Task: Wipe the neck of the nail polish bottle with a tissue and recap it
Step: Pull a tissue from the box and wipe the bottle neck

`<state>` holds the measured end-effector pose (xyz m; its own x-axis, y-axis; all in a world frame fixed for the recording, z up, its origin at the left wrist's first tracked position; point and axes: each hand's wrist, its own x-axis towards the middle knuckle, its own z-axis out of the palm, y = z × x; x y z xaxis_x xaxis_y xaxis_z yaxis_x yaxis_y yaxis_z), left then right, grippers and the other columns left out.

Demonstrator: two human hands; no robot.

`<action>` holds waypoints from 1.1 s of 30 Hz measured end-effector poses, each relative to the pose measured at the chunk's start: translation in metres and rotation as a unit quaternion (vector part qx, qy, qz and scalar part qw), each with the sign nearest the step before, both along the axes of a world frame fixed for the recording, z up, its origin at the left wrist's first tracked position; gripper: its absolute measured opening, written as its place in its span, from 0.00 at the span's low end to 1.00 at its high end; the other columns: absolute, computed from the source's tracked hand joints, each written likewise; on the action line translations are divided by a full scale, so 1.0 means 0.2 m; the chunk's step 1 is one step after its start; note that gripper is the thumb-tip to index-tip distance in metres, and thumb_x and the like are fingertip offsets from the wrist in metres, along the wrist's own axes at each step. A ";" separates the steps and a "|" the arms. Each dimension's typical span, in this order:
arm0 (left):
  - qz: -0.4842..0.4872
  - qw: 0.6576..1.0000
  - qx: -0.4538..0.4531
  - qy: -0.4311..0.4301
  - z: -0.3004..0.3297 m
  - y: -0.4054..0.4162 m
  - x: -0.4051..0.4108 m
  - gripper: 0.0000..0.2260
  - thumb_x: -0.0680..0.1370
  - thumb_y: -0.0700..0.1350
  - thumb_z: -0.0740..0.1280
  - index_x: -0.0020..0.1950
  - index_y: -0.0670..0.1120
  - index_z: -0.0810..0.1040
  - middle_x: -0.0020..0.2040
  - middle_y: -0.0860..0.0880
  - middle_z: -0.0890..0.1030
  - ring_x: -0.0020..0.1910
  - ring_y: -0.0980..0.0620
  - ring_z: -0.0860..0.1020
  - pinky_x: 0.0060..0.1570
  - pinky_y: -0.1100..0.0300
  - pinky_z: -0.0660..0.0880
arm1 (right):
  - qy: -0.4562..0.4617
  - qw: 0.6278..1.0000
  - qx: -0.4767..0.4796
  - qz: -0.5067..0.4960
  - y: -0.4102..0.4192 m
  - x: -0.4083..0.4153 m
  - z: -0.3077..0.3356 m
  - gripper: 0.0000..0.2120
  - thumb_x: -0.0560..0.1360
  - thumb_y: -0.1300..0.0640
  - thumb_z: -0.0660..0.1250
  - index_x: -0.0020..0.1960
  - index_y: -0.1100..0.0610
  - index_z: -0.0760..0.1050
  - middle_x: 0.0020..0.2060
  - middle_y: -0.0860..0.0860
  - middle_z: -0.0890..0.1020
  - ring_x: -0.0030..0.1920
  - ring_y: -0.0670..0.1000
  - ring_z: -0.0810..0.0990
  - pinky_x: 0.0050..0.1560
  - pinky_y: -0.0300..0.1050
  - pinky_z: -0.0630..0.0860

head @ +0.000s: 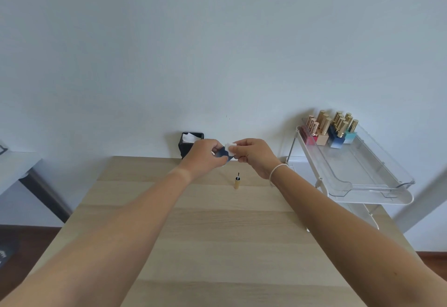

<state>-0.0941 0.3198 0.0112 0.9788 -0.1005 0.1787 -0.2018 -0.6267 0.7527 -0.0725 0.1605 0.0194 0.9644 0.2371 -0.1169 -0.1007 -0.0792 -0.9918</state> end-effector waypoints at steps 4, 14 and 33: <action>-0.003 0.999 0.027 -0.025 0.00 -0.02 -0.01 0.04 0.71 0.42 0.69 0.44 0.42 0.78 0.37 0.53 0.76 0.33 0.61 0.72 0.32 0.69 0.65 | 0.027 1.000 -0.010 -0.014 0.02 0.00 0.02 0.05 0.70 0.66 0.68 0.36 0.62 0.76 0.32 0.55 0.76 0.33 0.49 0.72 0.35 0.36 0.71; -0.038 0.999 -0.002 0.006 0.01 0.00 -0.02 0.03 0.71 0.41 0.69 0.43 0.44 0.81 0.25 0.60 0.76 0.24 0.65 0.71 0.27 0.75 0.64 | -0.057 0.994 -0.090 0.016 -0.01 0.00 0.02 0.07 0.69 0.64 0.69 0.33 0.58 0.74 0.32 0.52 0.78 0.34 0.48 0.73 0.36 0.37 0.71; -0.034 0.999 0.004 0.013 -0.03 -0.06 -0.04 0.02 0.71 0.43 0.68 0.39 0.48 0.80 0.34 0.55 0.78 0.30 0.63 0.74 0.32 0.73 0.67 | -0.117 0.980 -0.158 -0.017 -0.06 -0.03 -0.03 0.08 0.68 0.61 0.68 0.31 0.55 0.73 0.30 0.47 0.78 0.31 0.45 0.74 0.35 0.38 0.73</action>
<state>-0.1011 0.3073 0.0052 0.9739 -0.1680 0.1530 -0.2249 -0.6186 0.7528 -0.0776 0.1478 0.0126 0.9804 0.1916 0.0460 0.1185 -0.3866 -0.9146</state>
